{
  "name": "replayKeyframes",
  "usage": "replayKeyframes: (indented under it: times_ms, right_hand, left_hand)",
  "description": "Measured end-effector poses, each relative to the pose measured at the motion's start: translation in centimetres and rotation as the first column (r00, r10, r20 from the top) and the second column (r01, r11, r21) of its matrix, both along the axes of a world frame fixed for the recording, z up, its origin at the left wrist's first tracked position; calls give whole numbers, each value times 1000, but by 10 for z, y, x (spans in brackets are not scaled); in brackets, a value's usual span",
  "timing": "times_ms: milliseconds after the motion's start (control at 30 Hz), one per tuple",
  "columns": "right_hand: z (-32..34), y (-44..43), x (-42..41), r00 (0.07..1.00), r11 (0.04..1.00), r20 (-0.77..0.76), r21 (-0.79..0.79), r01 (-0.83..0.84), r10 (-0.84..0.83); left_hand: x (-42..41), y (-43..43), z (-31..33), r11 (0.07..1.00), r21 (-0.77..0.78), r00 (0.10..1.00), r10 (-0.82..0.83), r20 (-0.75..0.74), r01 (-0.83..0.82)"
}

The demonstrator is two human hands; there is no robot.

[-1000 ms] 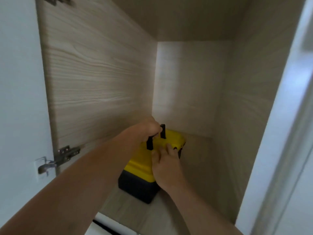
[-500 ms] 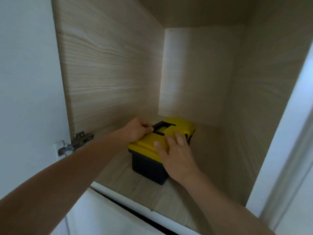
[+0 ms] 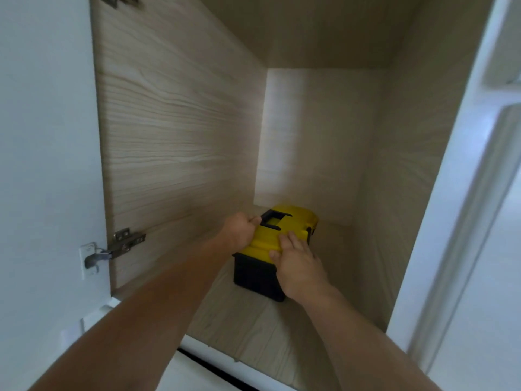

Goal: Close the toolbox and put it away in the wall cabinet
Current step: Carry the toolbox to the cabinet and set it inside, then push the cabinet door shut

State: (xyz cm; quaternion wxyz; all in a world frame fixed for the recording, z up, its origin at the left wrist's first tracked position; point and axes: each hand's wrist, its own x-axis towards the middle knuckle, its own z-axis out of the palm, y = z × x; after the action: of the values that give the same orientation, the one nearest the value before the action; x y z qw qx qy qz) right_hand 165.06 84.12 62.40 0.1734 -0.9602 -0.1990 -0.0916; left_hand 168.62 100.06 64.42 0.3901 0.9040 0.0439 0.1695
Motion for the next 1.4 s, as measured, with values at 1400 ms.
replayKeyframes:
  times_ms: [1400]
  right_hand:
    - [85, 223, -406, 154, 486, 536, -559, -671, 830]
  left_hand:
    - [-590, 177, -17, 466, -396, 475, 876, 82, -791]
